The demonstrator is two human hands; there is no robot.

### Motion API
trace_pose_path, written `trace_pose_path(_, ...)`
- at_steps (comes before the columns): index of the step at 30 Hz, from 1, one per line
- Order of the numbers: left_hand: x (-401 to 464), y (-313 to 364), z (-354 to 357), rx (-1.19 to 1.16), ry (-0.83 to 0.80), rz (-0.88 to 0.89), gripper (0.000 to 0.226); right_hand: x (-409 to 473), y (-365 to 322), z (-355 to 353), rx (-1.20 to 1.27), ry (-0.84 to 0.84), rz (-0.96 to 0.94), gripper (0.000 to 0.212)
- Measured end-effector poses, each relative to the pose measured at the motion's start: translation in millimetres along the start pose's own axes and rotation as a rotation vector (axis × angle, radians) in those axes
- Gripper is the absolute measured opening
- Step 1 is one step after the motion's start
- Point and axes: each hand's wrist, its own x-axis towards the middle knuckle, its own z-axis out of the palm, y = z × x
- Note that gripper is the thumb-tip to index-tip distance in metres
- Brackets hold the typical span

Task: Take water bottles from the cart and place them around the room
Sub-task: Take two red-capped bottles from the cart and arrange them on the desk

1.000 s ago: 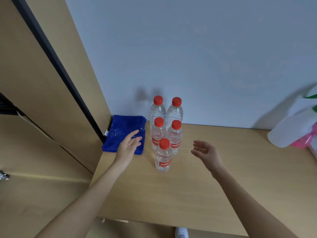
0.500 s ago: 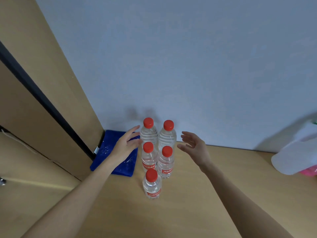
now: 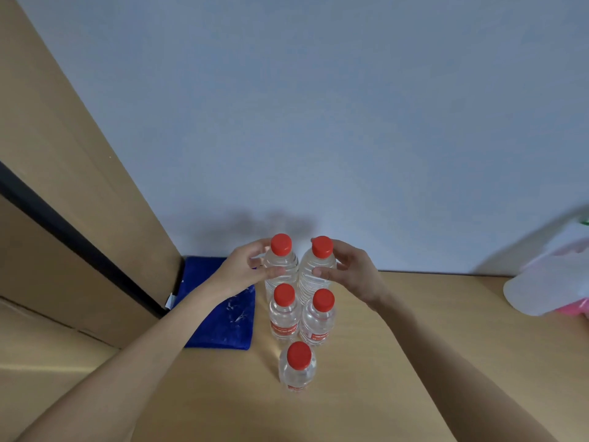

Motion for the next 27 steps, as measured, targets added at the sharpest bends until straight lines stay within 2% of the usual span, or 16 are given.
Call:
trace_pose_path(7,11,0,3,-0.023,0.023,0.040,0.057,-2,2,-2,0.071,0.094,0.013,0.032)
trace_pose_path(14,39,15,35,0.002,0.009,0.070,0.040,-10,0,-34,0.048,0.220,0.017,0.034)
trace_pose_path(20,67,32,69,0.042,-0.034,0.106,0.035,-25,4,-72,0.049,0.288,0.032,0.033)
trace_pose_path(24,85,44,86,0.047,-0.103,0.114,0.052,-33,9,-95,0.037,0.307,0.040,0.036)
trace_pose_path(27,94,49,101,0.066,-0.106,0.119,0.051,-37,14,-109,0.030,0.340,0.032,0.035)
